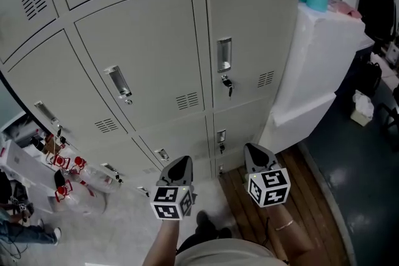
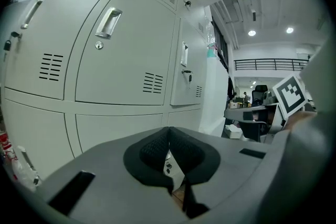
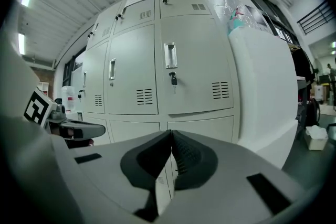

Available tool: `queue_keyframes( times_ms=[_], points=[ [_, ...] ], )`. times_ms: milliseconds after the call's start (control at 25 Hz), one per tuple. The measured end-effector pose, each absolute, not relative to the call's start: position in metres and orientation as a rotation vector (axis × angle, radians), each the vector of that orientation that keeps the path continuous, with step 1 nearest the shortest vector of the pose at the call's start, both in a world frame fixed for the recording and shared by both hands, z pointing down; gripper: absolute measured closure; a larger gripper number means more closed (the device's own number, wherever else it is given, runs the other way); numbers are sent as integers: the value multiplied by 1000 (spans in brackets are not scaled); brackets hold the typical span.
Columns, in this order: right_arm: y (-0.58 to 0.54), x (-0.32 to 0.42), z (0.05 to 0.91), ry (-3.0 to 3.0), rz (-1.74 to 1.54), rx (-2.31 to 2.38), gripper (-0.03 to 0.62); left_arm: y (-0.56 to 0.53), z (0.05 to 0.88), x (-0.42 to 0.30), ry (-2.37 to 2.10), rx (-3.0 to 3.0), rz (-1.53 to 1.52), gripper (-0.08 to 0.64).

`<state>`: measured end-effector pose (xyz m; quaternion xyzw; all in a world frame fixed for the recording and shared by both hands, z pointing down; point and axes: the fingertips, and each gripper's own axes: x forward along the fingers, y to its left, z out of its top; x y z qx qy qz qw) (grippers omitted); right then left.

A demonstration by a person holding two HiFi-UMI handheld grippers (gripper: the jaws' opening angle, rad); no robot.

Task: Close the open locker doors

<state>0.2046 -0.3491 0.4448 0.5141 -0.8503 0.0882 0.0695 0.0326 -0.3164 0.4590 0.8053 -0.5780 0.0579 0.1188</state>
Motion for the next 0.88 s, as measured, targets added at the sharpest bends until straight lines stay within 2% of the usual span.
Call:
queue_keyframes(
  times_ms=[880],
  points=[
    [-267,221,458,-2553,285,1526,603,-251,462,48,-1700,2364,177,539]
  ],
)
